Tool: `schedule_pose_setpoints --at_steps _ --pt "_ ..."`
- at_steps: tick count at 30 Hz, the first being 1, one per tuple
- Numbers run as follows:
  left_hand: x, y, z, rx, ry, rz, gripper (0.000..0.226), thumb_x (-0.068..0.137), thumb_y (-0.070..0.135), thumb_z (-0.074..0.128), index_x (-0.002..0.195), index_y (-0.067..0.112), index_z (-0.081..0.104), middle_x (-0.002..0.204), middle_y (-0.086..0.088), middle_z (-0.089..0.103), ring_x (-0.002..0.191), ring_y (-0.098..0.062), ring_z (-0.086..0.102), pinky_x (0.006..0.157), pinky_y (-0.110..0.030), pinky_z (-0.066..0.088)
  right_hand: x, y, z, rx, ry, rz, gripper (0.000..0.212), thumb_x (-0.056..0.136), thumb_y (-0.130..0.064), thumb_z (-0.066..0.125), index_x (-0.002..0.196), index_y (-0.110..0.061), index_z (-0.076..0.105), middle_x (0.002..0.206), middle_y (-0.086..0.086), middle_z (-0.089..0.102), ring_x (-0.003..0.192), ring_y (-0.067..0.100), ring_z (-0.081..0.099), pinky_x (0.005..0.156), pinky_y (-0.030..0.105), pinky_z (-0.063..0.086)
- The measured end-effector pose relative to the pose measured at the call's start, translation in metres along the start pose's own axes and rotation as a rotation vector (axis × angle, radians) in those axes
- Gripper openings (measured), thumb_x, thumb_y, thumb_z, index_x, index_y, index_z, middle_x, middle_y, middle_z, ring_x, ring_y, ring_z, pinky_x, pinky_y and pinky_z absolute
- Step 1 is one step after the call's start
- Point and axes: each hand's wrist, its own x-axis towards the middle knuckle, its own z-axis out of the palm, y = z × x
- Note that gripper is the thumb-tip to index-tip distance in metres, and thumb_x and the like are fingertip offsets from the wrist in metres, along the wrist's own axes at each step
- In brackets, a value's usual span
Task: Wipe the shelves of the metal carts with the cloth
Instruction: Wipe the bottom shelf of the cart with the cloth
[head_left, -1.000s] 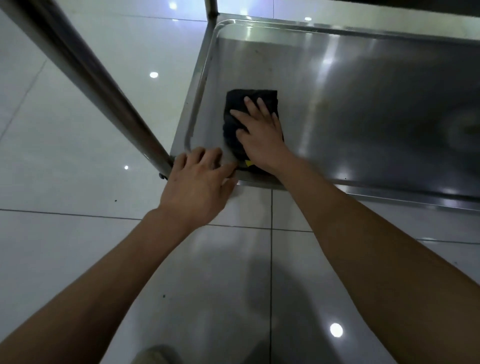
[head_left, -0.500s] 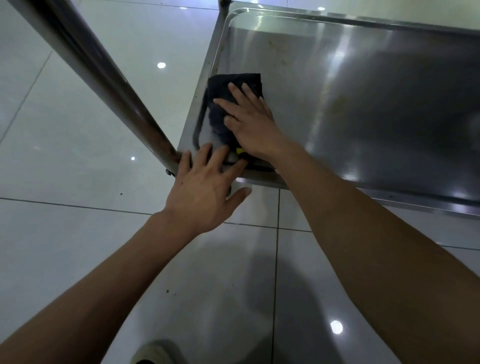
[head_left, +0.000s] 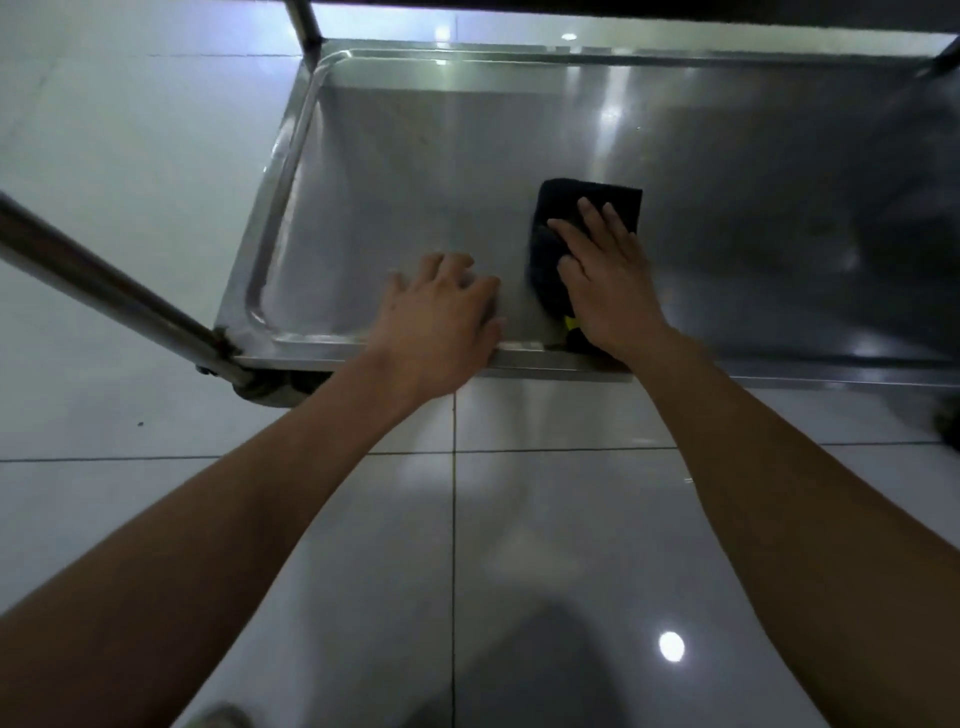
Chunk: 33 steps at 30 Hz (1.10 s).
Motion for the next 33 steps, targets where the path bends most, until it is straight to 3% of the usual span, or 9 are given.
schedule_pose_setpoints --at_steps 5,12,16,20,23,27,33 --pt "0.029 0.054 0.013 0.019 -0.021 0.039 0.039 0.095 0.048 0.047 0.127 0.027 0.054 0.138 -0.007 0.046 0.129 -0.033 0.041 0.1 -0.054 0.042 -0.034 0.075 -0.038 0.001 0.018 0.124 0.052 0.101 -0.032 0.026 0.151 -0.028 0.036 0.166 0.004 0.016 0.153 0.026 0.009 0.123 0.049 0.013" --pt "0.026 0.055 0.019 0.026 0.05 0.059 0.037 0.097 0.046 0.047 0.127 0.025 0.056 0.133 -0.008 0.05 0.125 -0.036 0.046 0.094 -0.053 0.045 -0.05 0.119 -0.067 0.017 0.048 0.263 0.049 0.104 -0.024 0.032 0.153 -0.028 0.034 0.167 0.002 0.011 0.154 0.024 0.003 0.124 0.045 0.005" --pt "0.025 0.054 0.014 0.022 0.038 0.069 0.037 0.098 0.046 0.046 0.128 0.026 0.055 0.135 -0.007 0.049 0.128 -0.035 0.044 0.096 -0.054 0.045 -0.04 0.103 -0.062 0.014 0.057 0.294 0.049 0.103 -0.024 0.034 0.152 -0.029 0.035 0.167 0.001 0.011 0.154 0.023 0.002 0.122 0.045 0.004" --pt "0.023 0.034 0.005 -0.018 0.011 0.083 0.035 0.098 0.047 0.048 0.125 0.028 0.059 0.136 -0.002 0.052 0.127 -0.031 0.046 0.096 -0.047 0.041 -0.021 0.076 -0.047 0.017 0.046 0.26 0.048 0.104 -0.026 0.034 0.152 -0.028 0.035 0.167 0.001 0.01 0.154 0.024 0.001 0.123 0.047 0.004" --pt "0.011 -0.002 -0.004 -0.022 0.036 -0.004 0.033 0.095 0.046 0.052 0.121 0.027 0.062 0.137 -0.004 0.053 0.127 -0.032 0.047 0.096 -0.046 0.041 -0.003 0.04 -0.027 -0.004 0.022 0.186 0.049 0.105 -0.029 0.032 0.153 -0.029 0.032 0.167 0.001 0.007 0.154 0.024 -0.001 0.123 0.048 0.003" --pt "-0.017 -0.064 -0.014 0.023 0.032 -0.142 0.04 0.095 0.048 0.051 0.129 0.028 0.058 0.145 -0.007 0.05 0.133 -0.033 0.043 0.1 -0.053 0.041 0.025 -0.017 0.002 -0.01 -0.021 0.103 0.049 0.105 -0.032 0.031 0.154 -0.032 0.03 0.168 -0.001 0.006 0.154 0.021 -0.002 0.122 0.046 0.001" --pt "-0.044 -0.117 -0.019 0.076 0.008 -0.184 0.04 0.096 0.048 0.046 0.128 0.026 0.056 0.133 -0.005 0.054 0.126 -0.032 0.047 0.1 -0.054 0.042 0.063 -0.107 0.038 0.021 -0.117 -0.002 0.049 0.105 -0.034 0.028 0.154 -0.036 0.028 0.168 -0.004 0.002 0.154 0.02 -0.005 0.123 0.046 -0.001"
